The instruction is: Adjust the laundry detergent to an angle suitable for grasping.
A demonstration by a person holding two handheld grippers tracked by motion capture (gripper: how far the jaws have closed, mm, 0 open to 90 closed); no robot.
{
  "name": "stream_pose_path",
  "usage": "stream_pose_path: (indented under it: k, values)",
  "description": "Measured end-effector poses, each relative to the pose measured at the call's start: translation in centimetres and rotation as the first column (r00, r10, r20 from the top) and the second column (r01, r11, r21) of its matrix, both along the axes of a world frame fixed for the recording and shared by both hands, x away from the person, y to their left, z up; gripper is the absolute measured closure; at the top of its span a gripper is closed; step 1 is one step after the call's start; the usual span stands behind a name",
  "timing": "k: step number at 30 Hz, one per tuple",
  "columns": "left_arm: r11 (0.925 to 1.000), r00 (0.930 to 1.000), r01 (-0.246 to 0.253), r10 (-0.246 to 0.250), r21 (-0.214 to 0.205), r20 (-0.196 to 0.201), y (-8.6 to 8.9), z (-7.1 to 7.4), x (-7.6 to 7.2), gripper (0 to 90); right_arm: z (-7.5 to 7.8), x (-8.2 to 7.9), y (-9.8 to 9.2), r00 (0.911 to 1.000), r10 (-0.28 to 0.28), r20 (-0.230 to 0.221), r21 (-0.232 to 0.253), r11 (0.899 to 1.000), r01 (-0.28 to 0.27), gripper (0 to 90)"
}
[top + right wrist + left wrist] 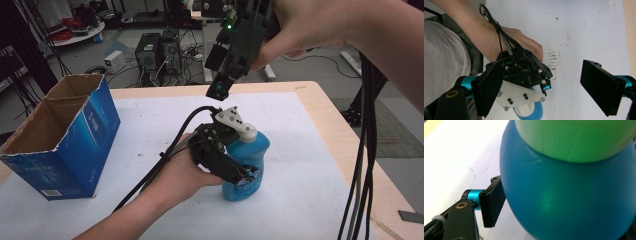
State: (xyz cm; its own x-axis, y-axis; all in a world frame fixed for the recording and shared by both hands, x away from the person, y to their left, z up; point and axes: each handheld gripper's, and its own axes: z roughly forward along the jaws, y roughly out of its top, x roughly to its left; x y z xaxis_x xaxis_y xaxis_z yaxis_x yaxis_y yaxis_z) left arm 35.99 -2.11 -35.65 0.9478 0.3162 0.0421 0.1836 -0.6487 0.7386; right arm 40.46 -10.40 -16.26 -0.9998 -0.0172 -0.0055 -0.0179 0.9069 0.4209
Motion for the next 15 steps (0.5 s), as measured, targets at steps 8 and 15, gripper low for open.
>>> stream_pose_path:
  k: [8,15]
  values:
    - [0.9999,0.9999,0.016,-0.016,-0.003,-0.006,-0.11,0.00,-0.01,32.3,-0.05,0.00,0.00,1.0000,0.000,0.000,-0.002,1.000,0.000,17.1]
    - [0.9995,0.9995,0.033,-0.033,-0.002,0.002,-0.13,0.05,-0.11,39.0,-0.21,0.06,-0.09,1.0000,-0.005,-0.003,0.001,1.000,0.005,17.2]
